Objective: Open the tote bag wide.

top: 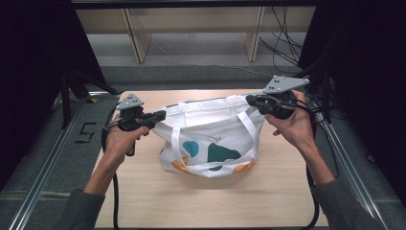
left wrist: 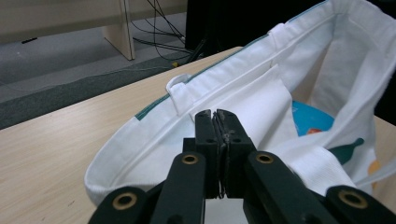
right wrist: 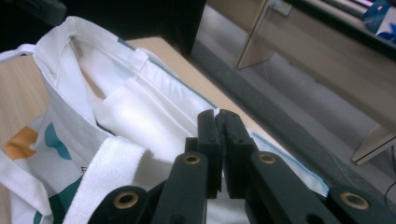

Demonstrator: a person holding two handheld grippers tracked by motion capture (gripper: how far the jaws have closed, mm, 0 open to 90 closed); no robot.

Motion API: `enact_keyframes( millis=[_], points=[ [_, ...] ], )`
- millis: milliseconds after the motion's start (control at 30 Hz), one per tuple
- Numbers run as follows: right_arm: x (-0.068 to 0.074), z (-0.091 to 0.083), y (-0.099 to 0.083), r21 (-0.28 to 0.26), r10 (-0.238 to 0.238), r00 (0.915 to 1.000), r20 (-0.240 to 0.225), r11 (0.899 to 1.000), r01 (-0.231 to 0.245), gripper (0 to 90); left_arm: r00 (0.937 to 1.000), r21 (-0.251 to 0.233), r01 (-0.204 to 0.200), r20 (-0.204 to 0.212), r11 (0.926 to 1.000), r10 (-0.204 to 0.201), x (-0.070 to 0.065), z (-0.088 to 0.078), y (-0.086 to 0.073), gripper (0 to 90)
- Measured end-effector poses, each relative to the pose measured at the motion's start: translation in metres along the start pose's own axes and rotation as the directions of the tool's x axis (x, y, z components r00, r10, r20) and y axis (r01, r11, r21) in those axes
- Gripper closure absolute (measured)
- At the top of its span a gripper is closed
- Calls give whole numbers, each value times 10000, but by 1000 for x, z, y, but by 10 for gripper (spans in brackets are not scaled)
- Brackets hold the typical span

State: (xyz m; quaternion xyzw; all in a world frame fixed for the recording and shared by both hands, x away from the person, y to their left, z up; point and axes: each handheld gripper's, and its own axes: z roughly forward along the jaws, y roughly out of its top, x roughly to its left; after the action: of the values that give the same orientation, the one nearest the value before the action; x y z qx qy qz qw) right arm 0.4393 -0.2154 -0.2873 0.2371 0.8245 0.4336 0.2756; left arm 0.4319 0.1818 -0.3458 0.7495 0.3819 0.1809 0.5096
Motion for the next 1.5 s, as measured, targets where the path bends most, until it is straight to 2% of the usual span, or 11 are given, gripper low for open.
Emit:
enact_keyframes(
  millis=[167, 300, 567, 733, 867, 1033, 1133, 1367, 1433, 1467, 1500],
  points=[
    [-4, 14, -8, 452, 245, 9996, -121, 9987, -239, 882, 9985, 368, 350, 414, 9987, -366, 3, 18, -11, 872],
    [-2, 15, -20, 719, 347, 9989, -305, 9969, -325, 887, 9992, 645, 162, 367, 9978, -186, 2, 25, -23, 874],
    [21, 29, -81, 1579, 509, 9972, -540, 9866, -418, 895, 9972, 1248, 25, 733, 9922, -117, -8, 45, -63, 882],
    [25, 38, -109, 1681, 1193, 9918, -457, 9796, -1101, 900, 9979, 1723, -134, 642, 9850, 24, -7, 54, -83, 893],
    [27, 42, -123, 1757, 1317, 9898, -551, 9771, -1202, 900, 9921, 1521, 643, 972, 9863, -797, 1, 58, -98, 894],
    [38, 46, -139, 2229, 1527, 9856, -729, 9657, -1331, 900, 9935, 1528, 497, 936, 9870, -645, -3, 56, -99, 895],
    [38, 42, -132, 2219, 1281, 9897, -647, 9688, -1108, 900, 9941, 1517, 481, 890, 9873, -621, -5, 52, -91, 894],
    [36, 45, -86, 849, 1128, 9929, -383, 9904, -1093, 900, 9981, 856, 238, 547, 9960, -286, -6, 55, -50, 881],
    [37, 57, -78, 1053, 873, 9955, -365, 9910, -830, 900, 9985, 911, 229, 468, 9956, -273, -7, 60, -46, 871],
    [38, 63, -76, 1331, 819, 9961, -320, 9881, -770, 900, 9992, 1537, -155, 386, 9880, 97, -5, 71, -41, 867],
    [39, 70, -77, 1567, 708, 9970, -302, 9855, -652, 900, 9992, 1537, -155, 386, 9880, 97, -5, 71, -41, 867]
  ],
)
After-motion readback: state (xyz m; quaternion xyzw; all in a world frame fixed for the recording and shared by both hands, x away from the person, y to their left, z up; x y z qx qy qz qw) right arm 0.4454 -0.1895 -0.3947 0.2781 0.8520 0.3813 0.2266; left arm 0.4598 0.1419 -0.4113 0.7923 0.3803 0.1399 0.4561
